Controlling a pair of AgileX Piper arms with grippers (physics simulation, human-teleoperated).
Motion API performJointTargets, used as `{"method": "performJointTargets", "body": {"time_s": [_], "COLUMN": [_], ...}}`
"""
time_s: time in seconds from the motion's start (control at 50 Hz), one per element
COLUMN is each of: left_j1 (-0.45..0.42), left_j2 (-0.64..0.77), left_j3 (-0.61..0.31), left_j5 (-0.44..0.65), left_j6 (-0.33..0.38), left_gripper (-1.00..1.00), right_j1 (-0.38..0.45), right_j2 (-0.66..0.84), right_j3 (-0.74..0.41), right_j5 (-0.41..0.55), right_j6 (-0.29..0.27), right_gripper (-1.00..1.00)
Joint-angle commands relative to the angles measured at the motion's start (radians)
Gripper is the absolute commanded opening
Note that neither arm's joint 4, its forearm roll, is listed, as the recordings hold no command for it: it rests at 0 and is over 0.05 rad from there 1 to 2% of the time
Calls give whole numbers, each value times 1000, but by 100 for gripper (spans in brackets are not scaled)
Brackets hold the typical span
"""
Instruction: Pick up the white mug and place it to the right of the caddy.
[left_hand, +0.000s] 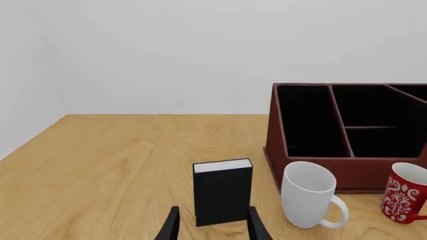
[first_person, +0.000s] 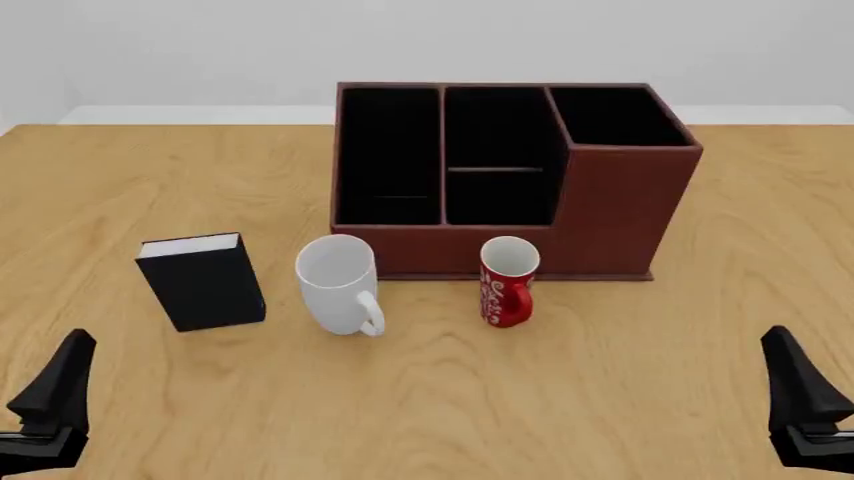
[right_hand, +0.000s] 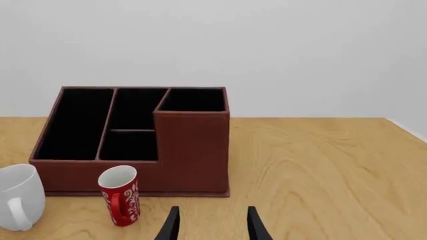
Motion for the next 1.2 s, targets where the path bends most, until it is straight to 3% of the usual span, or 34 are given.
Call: {"method": "performJointTargets", "body": {"time_s": [0.02,0.64,0.9,1.2], "left_j1": [0,0,0,0], "left_j2": [0,0,0,0], "left_j3": [0,0,0,0], "left_j5": [0,0,0,0], "left_j6": [0,0,0,0], "left_gripper": [100,100,100,100], "right_j1": [4,81,146,223], "right_j2": [-1,163,245,308], "right_j3": [-53,-306,-412,-564], "right_j5": [31,94,111,200], "right_j6": [-1,-20,-61,-170], "right_gripper": [100,100,100,100]}}
